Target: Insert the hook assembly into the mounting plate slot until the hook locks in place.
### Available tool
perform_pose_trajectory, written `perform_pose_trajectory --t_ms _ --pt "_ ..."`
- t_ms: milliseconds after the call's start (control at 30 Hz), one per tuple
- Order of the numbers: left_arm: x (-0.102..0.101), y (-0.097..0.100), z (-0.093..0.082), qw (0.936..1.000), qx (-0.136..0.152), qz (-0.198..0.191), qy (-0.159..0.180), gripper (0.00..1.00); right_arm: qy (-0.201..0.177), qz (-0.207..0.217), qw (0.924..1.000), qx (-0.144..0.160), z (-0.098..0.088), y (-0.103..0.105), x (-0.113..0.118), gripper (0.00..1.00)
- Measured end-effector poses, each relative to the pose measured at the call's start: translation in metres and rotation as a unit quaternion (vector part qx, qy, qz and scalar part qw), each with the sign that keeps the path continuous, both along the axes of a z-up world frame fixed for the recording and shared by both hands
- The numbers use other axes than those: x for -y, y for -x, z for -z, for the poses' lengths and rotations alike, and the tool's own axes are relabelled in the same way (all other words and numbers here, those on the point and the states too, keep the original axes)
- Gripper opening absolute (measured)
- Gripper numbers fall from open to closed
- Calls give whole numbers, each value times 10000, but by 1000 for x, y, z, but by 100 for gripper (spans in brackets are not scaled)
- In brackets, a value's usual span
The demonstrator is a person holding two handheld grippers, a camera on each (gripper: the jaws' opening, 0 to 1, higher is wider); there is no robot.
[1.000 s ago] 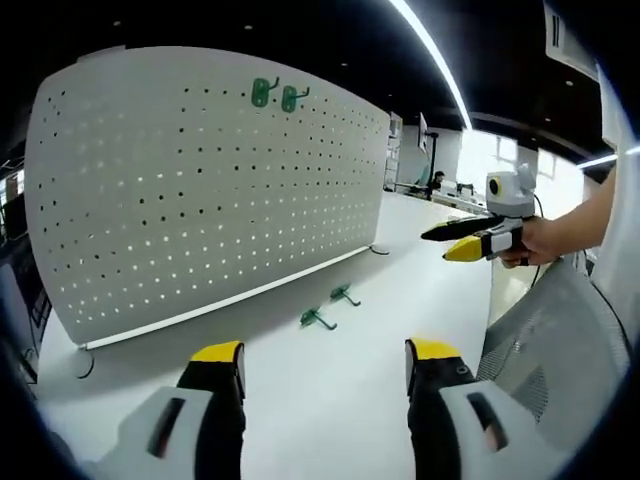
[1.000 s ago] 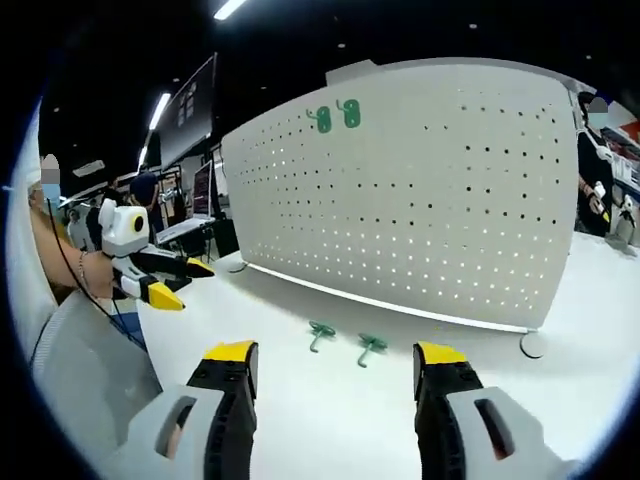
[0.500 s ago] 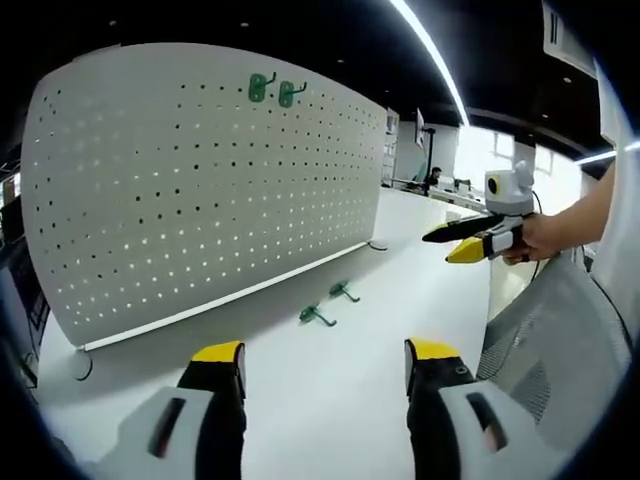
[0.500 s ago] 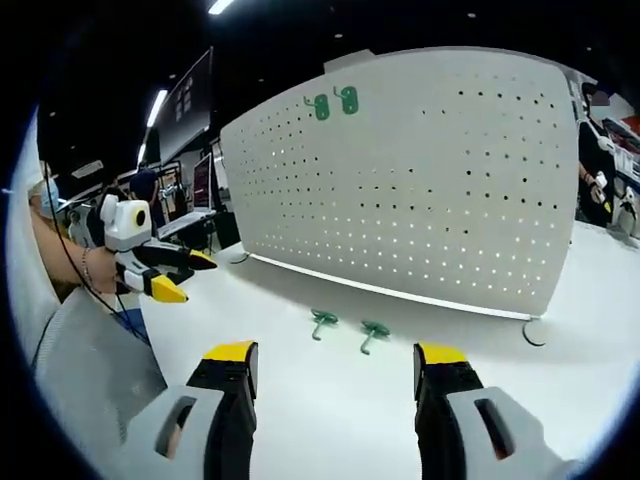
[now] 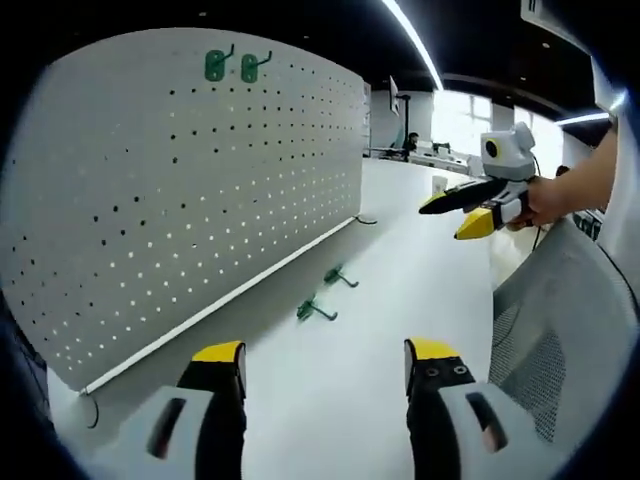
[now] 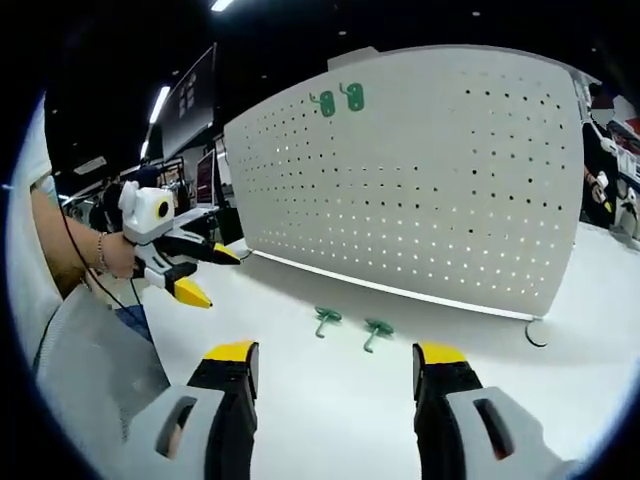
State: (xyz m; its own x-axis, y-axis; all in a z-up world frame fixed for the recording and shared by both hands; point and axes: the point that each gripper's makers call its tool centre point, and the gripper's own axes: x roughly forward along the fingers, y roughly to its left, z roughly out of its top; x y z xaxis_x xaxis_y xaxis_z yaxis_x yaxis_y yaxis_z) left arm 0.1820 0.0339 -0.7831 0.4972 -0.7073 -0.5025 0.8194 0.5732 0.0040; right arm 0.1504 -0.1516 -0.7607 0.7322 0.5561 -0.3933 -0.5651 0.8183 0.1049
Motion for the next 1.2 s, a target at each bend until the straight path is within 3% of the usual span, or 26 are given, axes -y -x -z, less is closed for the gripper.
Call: perform_pose_trajectory --t_ms 633,1200 --pt "17 -29 21 9946 -108 800 -658 64 -61 5 10000 -5 -5 -5 2 58" --pt "40 -49 35 9858 -365 1363 -907 65 89 2 9999 -137 -1 1 8 58"
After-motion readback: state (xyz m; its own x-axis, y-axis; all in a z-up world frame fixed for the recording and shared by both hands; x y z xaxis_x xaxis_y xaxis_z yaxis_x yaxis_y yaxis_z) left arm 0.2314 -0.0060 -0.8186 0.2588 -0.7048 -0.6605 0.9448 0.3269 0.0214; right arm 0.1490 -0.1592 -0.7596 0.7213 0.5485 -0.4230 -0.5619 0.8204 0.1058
